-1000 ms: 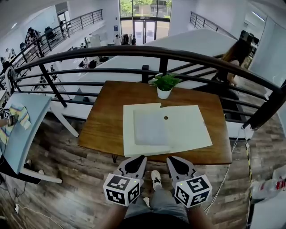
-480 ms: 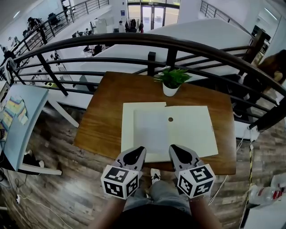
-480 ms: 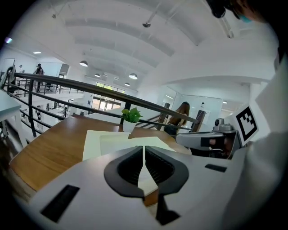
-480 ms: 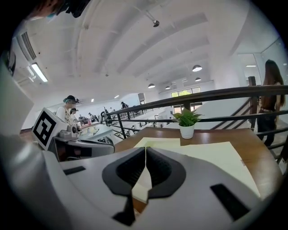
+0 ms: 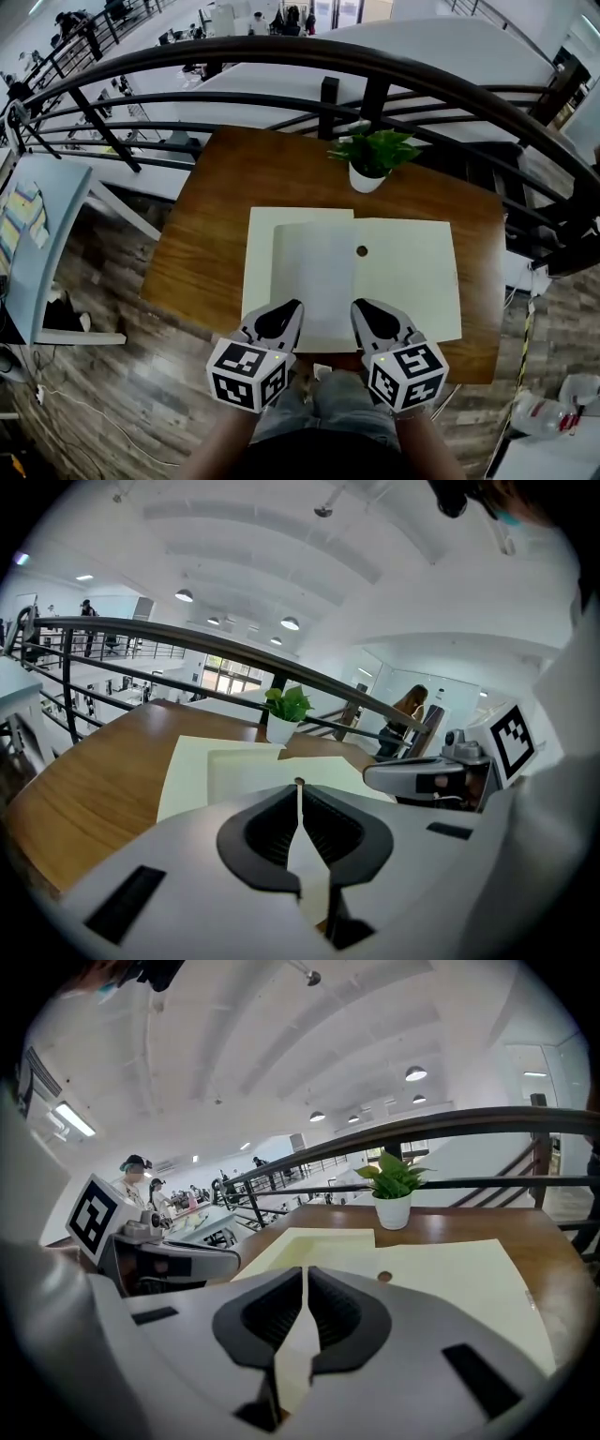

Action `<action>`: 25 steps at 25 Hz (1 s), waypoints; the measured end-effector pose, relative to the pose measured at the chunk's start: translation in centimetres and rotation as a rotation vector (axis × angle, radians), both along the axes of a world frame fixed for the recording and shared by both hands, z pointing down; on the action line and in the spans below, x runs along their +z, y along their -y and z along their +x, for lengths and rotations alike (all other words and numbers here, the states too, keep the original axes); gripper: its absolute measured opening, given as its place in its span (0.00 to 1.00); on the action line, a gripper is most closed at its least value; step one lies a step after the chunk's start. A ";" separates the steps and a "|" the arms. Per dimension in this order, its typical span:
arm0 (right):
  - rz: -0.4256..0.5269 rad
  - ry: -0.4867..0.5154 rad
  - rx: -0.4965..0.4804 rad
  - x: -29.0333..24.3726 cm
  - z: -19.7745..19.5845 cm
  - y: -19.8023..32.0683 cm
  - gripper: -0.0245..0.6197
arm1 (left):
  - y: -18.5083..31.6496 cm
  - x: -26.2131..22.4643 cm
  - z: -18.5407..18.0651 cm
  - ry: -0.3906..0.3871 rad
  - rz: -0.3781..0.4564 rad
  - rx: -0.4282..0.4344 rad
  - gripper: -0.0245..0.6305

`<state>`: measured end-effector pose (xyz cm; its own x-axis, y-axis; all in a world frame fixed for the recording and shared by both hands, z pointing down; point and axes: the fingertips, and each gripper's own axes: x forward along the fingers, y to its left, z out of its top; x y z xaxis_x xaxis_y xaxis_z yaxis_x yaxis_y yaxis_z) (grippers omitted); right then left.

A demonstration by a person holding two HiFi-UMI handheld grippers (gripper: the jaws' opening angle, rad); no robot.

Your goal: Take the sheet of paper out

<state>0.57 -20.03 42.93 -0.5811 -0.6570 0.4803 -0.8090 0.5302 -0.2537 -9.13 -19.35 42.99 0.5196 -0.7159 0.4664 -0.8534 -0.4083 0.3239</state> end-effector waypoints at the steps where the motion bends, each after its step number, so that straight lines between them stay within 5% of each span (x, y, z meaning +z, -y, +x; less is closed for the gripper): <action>1: -0.011 -0.002 -0.007 0.4 0.0 0.3 0.08 | 0.2 0.4 0.2 0.005 -0.010 0.005 0.08; 25: -0.199 -0.056 -0.080 9.1 0.9 5.5 0.16 | 3.6 5.7 1.6 0.024 -0.147 -0.033 0.08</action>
